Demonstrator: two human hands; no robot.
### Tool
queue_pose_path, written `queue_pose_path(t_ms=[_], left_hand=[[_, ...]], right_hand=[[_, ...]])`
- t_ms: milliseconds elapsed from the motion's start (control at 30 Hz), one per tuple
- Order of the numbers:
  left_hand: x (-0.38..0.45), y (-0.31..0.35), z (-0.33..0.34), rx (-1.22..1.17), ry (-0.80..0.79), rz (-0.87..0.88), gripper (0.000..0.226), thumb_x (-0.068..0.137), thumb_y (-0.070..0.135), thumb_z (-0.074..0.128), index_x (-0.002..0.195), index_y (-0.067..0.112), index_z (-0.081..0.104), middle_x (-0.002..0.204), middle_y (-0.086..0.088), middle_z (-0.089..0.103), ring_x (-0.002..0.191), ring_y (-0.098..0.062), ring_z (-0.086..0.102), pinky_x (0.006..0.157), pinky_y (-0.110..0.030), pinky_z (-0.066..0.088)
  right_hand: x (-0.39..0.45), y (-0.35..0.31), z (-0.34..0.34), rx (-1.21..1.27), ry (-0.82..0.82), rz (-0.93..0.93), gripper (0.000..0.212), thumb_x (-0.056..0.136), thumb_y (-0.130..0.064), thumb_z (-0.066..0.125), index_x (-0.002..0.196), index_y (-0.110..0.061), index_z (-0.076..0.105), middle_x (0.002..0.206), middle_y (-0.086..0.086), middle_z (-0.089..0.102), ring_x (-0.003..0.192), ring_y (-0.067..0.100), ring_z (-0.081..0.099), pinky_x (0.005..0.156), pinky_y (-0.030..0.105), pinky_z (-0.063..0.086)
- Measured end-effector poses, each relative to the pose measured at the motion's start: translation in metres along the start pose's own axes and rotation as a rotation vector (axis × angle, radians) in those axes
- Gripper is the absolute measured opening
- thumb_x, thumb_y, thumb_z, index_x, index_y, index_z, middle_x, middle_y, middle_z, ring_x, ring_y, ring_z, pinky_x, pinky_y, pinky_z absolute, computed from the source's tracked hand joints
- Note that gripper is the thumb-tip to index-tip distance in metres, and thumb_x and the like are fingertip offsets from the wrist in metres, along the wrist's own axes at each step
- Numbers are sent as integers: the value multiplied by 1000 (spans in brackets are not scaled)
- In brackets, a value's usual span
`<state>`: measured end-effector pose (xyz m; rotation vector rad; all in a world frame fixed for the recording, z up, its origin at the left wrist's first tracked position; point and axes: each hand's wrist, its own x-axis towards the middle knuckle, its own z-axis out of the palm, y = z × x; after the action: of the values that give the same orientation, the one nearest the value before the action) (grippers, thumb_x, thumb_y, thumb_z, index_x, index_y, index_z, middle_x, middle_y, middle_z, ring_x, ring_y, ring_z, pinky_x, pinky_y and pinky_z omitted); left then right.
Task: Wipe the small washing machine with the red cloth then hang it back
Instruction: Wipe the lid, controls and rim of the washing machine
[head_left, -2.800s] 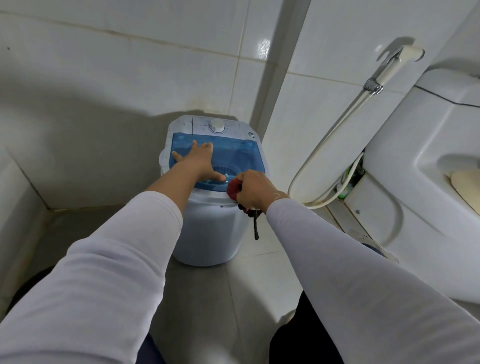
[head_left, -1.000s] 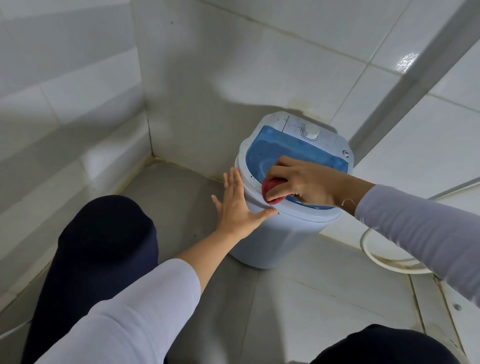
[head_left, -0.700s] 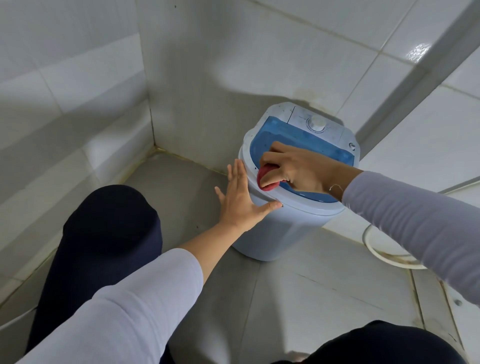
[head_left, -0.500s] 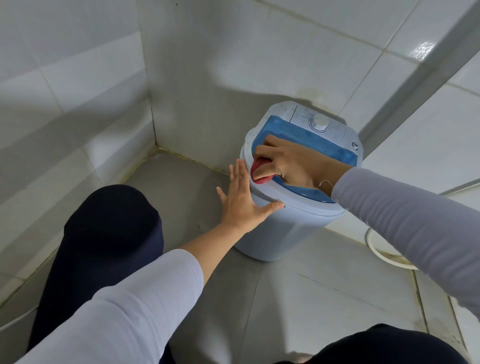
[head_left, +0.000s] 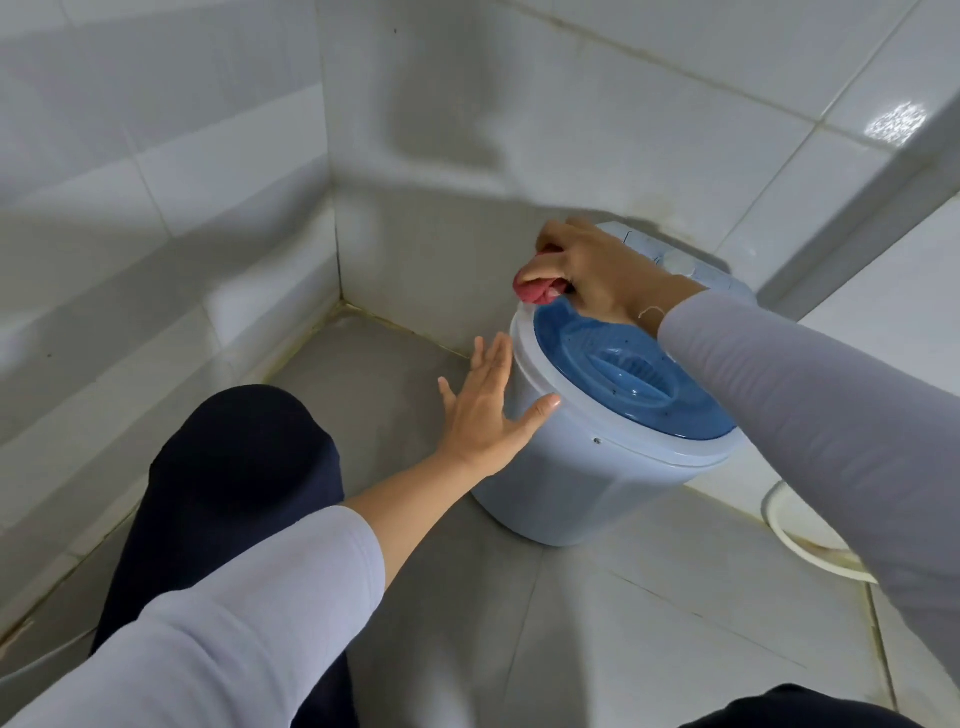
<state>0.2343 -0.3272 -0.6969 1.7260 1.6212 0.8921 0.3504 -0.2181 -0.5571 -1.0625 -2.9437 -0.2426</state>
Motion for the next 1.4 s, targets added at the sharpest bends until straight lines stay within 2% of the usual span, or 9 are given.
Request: queue_pose_path(t_ms=[100, 367, 433, 533, 600, 800, 1000, 1200, 1400], left_hand=[[13, -1, -15, -16, 14, -23, 87, 88, 62, 40, 151, 20, -1, 161, 8, -4, 145, -7, -15, 114, -58, -10], [48, 2, -35, 35, -81, -60, 96, 83, 68, 43, 151, 19, -5, 161, 5, -6, 145, -10, -18, 112, -63, -8], [49, 2, -37, 11, -119, -85, 98, 82, 68, 45, 151, 19, -4, 161, 3, -5, 146, -11, -17, 112, -63, -8], [51, 1, -37, -19, -152, -102, 98, 81, 68, 47, 152, 20, -1, 161, 0, -4, 146, -13, -16, 112, -62, -8], [54, -2, -36, -21, -173, -100, 99, 79, 70, 48, 152, 21, 2, 161, 0, -1, 146, -13, -15, 112, -64, -8], [64, -5, -41, 36, -251, -42, 91, 78, 73, 46, 151, 33, 9, 161, 5, 9, 147, -14, -13, 110, -67, -5], [60, 4, -47, 52, -282, -44, 85, 84, 65, 47, 151, 29, 11, 161, 5, 6, 147, -14, -11, 113, -63, -7], [58, 13, -54, 81, -300, -58, 86, 84, 62, 49, 152, 26, 10, 161, 0, -1, 148, -19, -2, 114, -59, -8], [61, 13, -57, 108, -311, -72, 92, 81, 65, 51, 152, 25, 8, 161, -2, -2, 148, -21, 0, 114, -60, -8]], right_hand=[[1, 11, -10, 70, -15, 59, 46, 76, 8, 56, 111, -21, 66, 107, 14, 54, 99, 31, 47, 81, 42, 46], [0, -3, 7, 67, -55, -98, 41, 74, 2, 61, 102, -26, 70, 98, 11, 56, 90, 29, 49, 71, 39, 47], [-5, 0, 13, 96, -46, -107, 44, 71, 3, 62, 101, -27, 71, 102, 11, 58, 92, 30, 50, 75, 40, 49], [-15, 11, 21, 165, -77, -116, 49, 69, 6, 64, 105, -27, 71, 120, 10, 59, 106, 31, 49, 88, 37, 45], [-20, 15, 26, 177, -94, -137, 57, 65, 11, 63, 108, -26, 71, 129, 9, 57, 115, 34, 48, 92, 43, 46], [-20, 23, 36, 135, -48, -208, 60, 60, 17, 64, 108, -18, 71, 127, 12, 61, 118, 42, 49, 91, 40, 43], [-8, 36, 43, 87, 53, -136, 54, 65, 19, 64, 104, -18, 73, 119, 12, 65, 103, 42, 55, 81, 44, 53], [5, 46, 39, -9, 39, -17, 42, 75, 12, 60, 105, -15, 72, 120, 12, 64, 104, 40, 51, 80, 48, 51], [25, 47, 25, -215, -140, 82, 38, 86, 1, 49, 113, -20, 67, 128, 6, 53, 113, 32, 42, 91, 42, 45]])
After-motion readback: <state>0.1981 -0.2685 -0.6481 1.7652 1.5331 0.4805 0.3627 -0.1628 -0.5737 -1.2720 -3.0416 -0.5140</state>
